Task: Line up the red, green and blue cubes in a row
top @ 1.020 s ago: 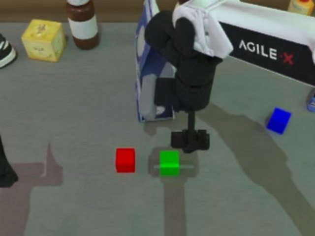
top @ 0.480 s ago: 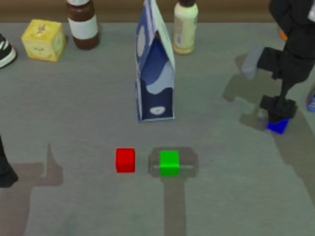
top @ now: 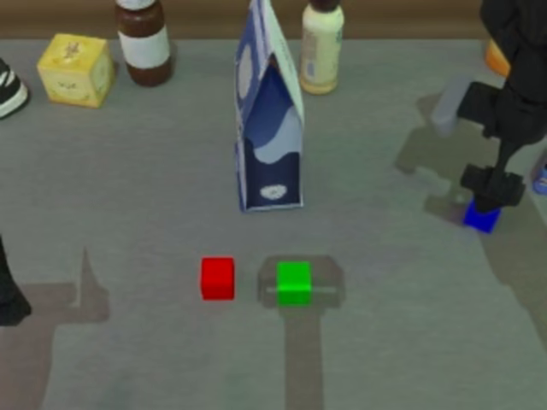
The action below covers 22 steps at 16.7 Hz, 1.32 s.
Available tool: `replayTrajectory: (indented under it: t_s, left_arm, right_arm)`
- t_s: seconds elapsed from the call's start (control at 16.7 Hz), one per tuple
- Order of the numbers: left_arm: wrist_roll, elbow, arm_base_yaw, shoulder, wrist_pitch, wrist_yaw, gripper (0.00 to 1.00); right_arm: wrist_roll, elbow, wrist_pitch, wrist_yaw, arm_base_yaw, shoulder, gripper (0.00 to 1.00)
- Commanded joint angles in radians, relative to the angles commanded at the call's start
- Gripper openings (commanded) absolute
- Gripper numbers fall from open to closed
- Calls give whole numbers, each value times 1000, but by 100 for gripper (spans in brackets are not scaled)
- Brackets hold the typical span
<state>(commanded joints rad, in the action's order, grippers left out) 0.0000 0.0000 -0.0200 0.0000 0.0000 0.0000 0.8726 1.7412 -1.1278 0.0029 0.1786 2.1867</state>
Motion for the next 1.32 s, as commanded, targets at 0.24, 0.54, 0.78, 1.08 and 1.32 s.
replayTrajectory:
  t_s: [0.24,0.54,0.78,1.08,1.32]
  left_arm:
    - [0,0,0,0,0,0,100]
    - [0,0,0,0,0,0,100]
    - [0,0,0,0,0,0,100]
    - [0,0,0,0,0,0,100]
    - [0,0,0,0,0,0,100]
  right_arm:
    - [-1,-77,127,0,-1,47,100]
    - [-1,-168,278,1,-1,107,100]
    - [-1,-170,282,1,-1,109,100]
    - [-1,-170,282,1,-1,109,62]
    - [-1,-170,282,1,-1,109,32]
